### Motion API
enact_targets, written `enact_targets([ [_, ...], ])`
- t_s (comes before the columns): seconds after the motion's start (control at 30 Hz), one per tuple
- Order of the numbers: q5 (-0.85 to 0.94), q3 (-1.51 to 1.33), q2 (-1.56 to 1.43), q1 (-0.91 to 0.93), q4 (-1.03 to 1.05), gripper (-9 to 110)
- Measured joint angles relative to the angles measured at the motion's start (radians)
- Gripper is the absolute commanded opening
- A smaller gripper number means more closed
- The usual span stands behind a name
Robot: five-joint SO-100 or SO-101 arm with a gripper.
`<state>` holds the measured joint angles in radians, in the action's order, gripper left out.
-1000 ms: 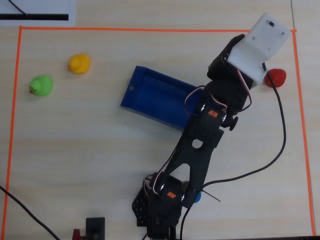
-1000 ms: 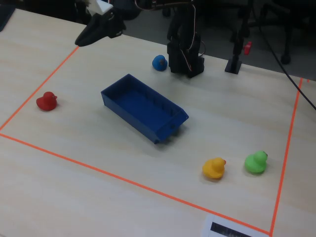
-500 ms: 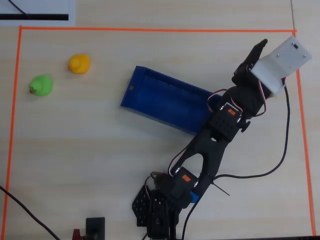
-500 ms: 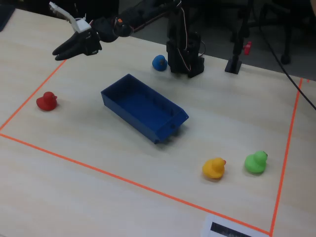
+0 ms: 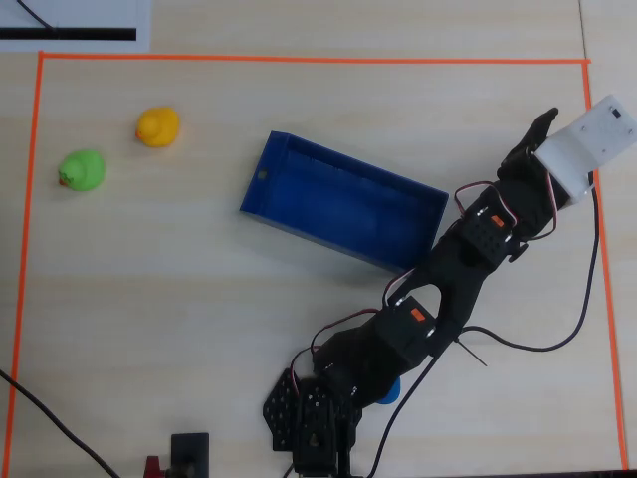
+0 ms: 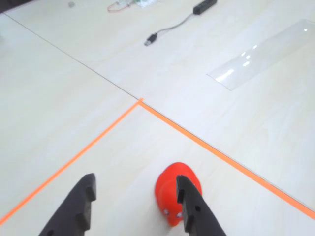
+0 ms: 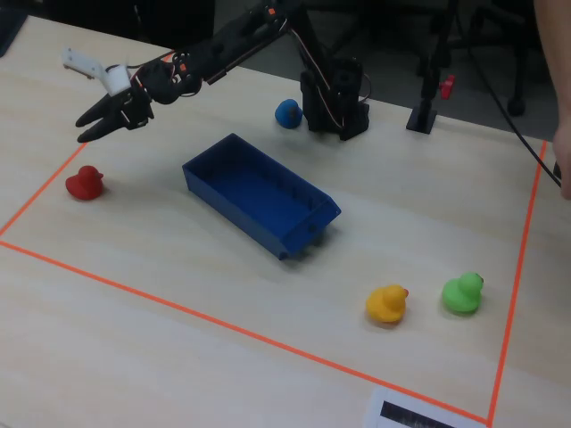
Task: Grasp red duck and put it into box.
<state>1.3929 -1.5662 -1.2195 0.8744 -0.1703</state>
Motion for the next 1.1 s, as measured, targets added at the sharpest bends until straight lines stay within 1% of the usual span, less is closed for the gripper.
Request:
enact_targets([
  [0.3,0.023,0.097,0.138,0.000,-0.005,25],
  [0.57,0.051,0.097,0.209,0.003,-0.071,25],
  [1.1,0.107,0.141,0.310,0.006,-0.078,26],
])
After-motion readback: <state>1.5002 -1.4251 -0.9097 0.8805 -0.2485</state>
